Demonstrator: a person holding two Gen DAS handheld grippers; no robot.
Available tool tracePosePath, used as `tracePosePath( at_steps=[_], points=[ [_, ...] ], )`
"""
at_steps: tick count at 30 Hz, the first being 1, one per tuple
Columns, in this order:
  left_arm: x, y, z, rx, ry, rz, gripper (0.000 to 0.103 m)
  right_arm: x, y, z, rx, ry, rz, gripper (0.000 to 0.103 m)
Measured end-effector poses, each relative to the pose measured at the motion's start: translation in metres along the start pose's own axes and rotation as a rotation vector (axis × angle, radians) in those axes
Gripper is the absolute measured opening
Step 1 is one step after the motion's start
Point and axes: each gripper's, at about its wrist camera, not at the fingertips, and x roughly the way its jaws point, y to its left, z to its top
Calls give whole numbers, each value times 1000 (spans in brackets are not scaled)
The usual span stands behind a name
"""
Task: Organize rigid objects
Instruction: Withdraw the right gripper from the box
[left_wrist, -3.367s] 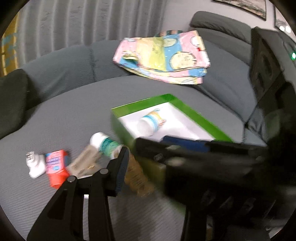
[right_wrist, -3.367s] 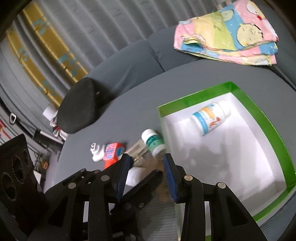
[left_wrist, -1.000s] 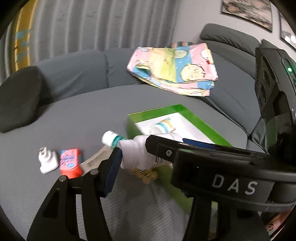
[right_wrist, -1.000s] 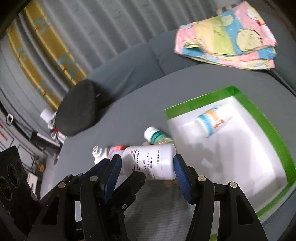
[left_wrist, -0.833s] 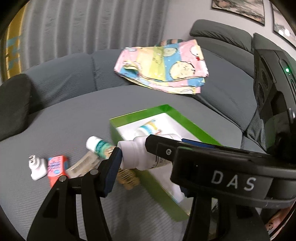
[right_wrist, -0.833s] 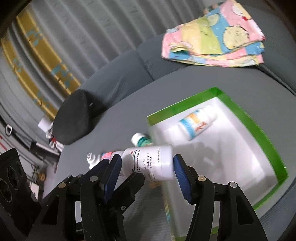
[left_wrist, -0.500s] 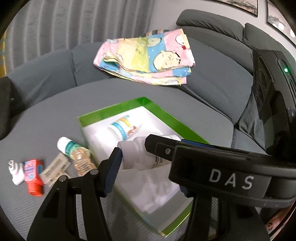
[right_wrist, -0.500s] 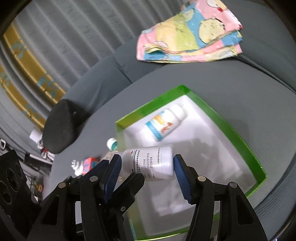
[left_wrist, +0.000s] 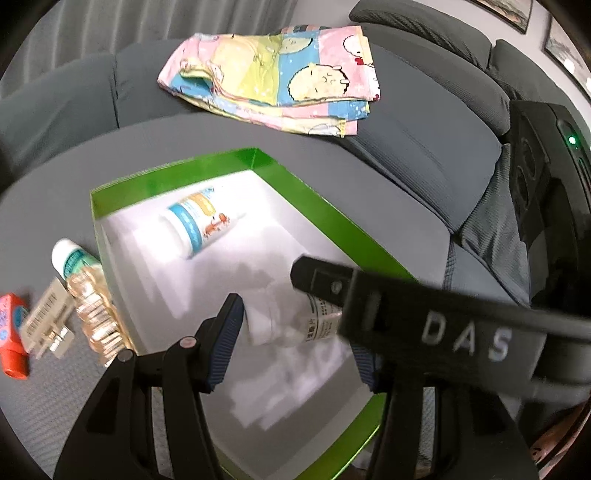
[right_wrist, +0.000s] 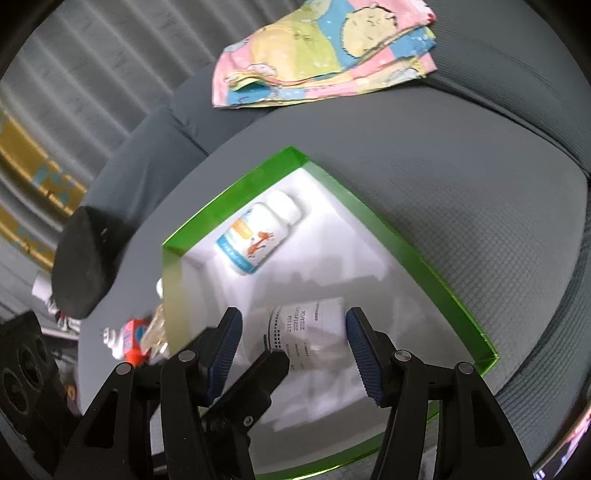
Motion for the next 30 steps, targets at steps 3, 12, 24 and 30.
tracePosePath(
  at_steps=[3,12,24,30],
  points=[
    [-6,0,-3,9,-7,0,56,2,-3,1,30,-10,-57,61],
    [-56,33,-9,-52,-86,68,74,-17,26,-3,-17,-89,-66,62],
    [-139,138,-53,-237,-157,314,80,-15,132,-36,-241,-71,114,62],
    [-154,197,-86,-369,-153,360,81,12,183,-64,-408,-19,42,62]
  ],
)
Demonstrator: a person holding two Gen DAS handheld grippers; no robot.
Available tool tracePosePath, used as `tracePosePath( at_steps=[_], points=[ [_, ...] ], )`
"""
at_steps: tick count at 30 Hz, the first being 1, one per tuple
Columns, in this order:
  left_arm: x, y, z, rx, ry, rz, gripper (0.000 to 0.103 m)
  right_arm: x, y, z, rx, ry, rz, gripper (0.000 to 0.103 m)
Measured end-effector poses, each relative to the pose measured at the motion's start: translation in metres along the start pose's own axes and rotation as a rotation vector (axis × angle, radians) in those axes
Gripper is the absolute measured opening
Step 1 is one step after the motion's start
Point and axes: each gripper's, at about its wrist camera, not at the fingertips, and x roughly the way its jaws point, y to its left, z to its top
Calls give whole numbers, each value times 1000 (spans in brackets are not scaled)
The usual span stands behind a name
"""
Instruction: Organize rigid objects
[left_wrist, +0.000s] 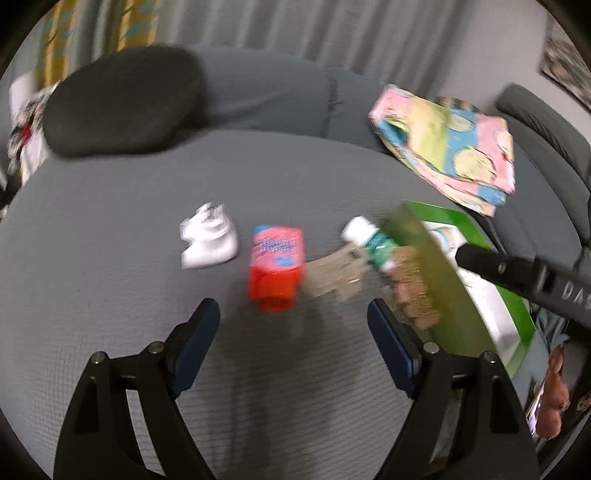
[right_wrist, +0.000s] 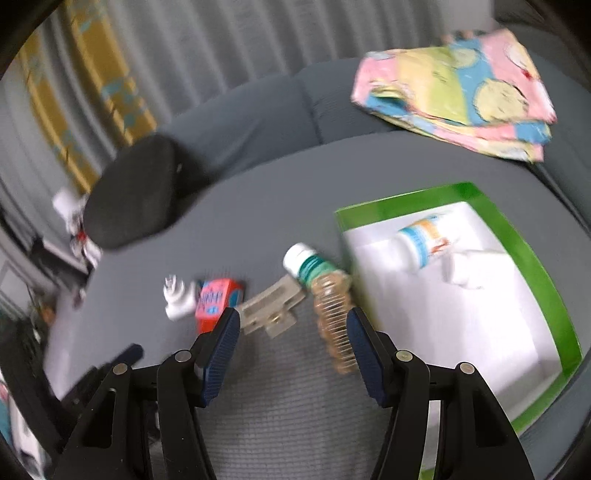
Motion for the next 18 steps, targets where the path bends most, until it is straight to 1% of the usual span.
tracePosePath(
  at_steps=[3,5,6,10,12,13,14,15,17,18],
  points=[
    [2,20,-7,-33,21,23,81,21,14,-6,-42,36,-86,59],
    [1,29,-8,-42,25,34,81,33,22,-10,-84,46,-180,55],
    [0,33,-8,-51,26,38,81,41,26,-12,-112,50,-238,55],
    [-2,46,-7,-110,35,19,81,59,30,-18,-159,59,-396,54],
    [-5,52,-8,-128,38,17,81,68,33,-20,-186,73,-431,54],
    [-6,56,-8,-132,39,18,81,72,34,-21,-197,77,-440,52],
    [-7,57,-8,-137,39,17,81,77,36,-22,-216,82,-460,45],
    [-8,59,-9,-142,39,16,81,83,38,-24,-238,81,-510,43],
    [-8,62,-10,-148,44,9,81,92,36,-23,-249,78,-571,42],
    [-9,62,-10,-150,45,7,81,95,36,-23,-253,84,-587,42]
  ],
)
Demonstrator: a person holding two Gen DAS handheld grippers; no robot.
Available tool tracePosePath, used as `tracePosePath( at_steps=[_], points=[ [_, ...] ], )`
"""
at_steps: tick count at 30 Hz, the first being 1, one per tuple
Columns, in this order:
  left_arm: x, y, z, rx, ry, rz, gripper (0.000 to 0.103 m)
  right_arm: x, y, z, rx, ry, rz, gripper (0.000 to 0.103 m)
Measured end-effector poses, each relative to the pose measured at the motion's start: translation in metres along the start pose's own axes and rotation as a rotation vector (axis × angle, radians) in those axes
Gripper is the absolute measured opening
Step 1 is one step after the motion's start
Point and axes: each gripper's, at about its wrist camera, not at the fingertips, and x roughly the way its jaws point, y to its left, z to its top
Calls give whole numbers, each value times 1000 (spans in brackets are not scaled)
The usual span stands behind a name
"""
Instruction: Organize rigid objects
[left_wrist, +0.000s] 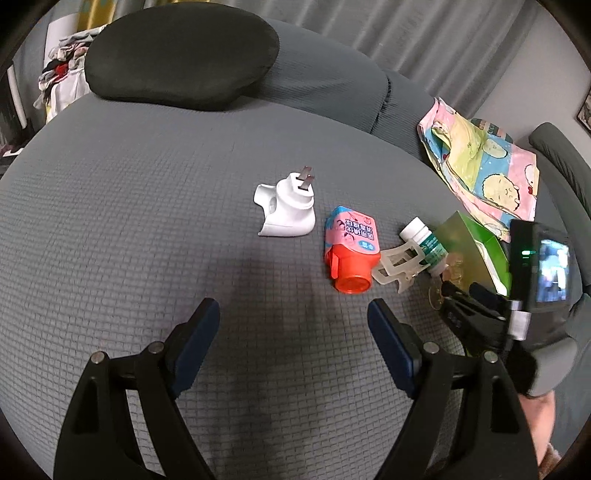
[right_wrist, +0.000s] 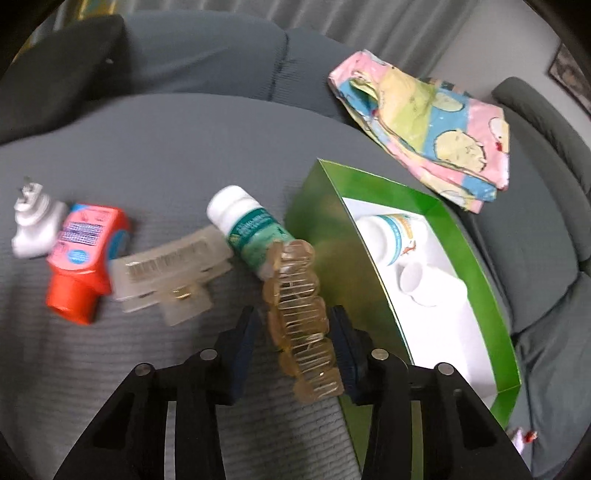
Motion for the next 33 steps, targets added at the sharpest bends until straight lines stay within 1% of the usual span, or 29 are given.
tracePosePath(
  at_steps=[2,4,6,8,11,13,15,17,18,20,21,23,24,27,30,33],
  points=[
    [-1,0,1,1,0,-2,81,7,4,0,-17,11,-20,42],
    [-1,0,0,0,0,-3,81,10,8,1,-37,4,-68,41],
    [0,1,0,-1,5,-2,81,13,9,1,-45,5,-73,39],
    [1,0,0,-2,10,0,81,13,9,2,-49,-11,-87,39],
    [2,0,0,-2,15,1,81,14,8,2,-46,-26,-77,39],
    [2,-1,1,0,13,-3,81,10,3,2,-14,-26,-14,39],
    [2,-1,1,0,10,-5,81,3,-3,1,18,-20,89,38],
    [2,0,1,-2,9,-4,81,-6,-9,-2,51,0,231,39],
    [2,0,1,-4,11,-3,81,-11,-11,-4,65,22,339,39],
    [3,1,1,-11,14,-1,81,-16,-13,-5,73,51,499,39],
    [3,1,1,-13,14,-1,81,-18,-13,-6,75,75,600,39],
    [3,0,0,-14,17,-4,81,-19,-8,-7,71,108,711,39],
    [3,0,0,-13,20,-5,81,-17,-3,-9,71,138,776,39],
    [8,-5,-2,2,39,-7,81,-7,7,-9,90,205,864,39],
    [15,-11,-5,12,70,-19,81,-4,7,-7,106,201,857,41],
    [21,-17,-8,16,94,-38,81,2,-5,-3,145,209,853,50]
  ],
)
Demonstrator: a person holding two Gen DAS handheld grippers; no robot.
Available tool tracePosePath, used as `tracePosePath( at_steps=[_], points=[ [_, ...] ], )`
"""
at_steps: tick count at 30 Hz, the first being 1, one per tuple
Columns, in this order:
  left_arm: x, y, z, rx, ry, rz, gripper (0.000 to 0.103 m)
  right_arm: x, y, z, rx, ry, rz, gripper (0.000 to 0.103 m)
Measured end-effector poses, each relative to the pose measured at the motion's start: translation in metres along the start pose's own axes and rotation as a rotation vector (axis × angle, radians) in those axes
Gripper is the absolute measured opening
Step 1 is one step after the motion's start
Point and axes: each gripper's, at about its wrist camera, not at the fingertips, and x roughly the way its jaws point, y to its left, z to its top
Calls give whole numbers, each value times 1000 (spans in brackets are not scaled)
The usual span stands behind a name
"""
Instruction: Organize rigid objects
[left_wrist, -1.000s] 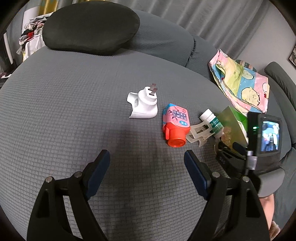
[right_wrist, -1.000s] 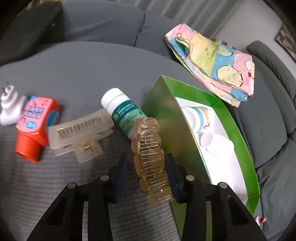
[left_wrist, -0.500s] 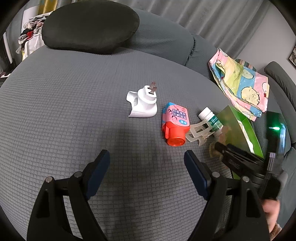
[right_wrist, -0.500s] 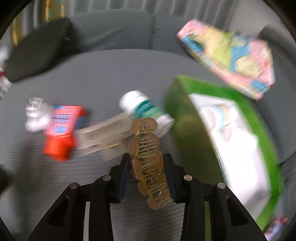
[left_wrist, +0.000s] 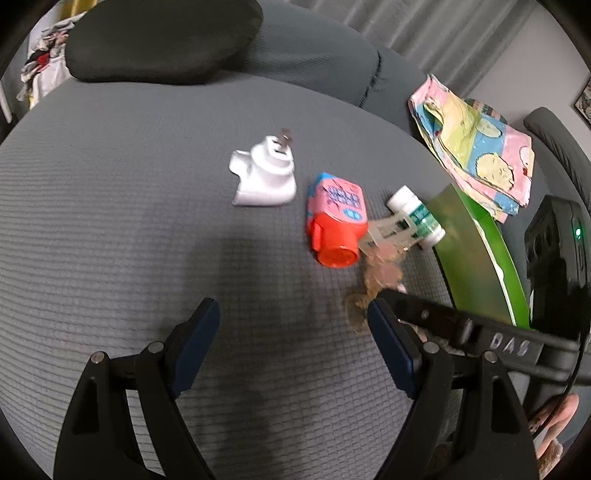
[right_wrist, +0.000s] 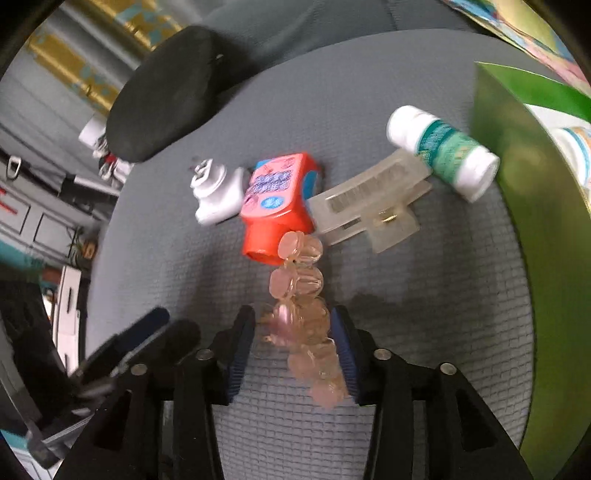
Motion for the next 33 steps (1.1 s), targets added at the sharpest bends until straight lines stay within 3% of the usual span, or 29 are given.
tracePosePath(
  at_steps=[9,13,20,26,33],
  points=[
    [20,-37,-11,83,29,-64,79,-9,-14,-4,47,-47,87,52],
    [35,-49,-14,92,60,-74,63,-1,-18,-3,51,-17,142,52],
    [43,-60,-15,92,66,-130,49,13,-23,0,74,21,161,52],
    [39,-68,-14,126,37,-109,45,12,-21,-4,73,7,148,51],
    [23,-85,-11,181,-38,-116,45,-18,-21,-6,77,-75,157,50]
  ],
)
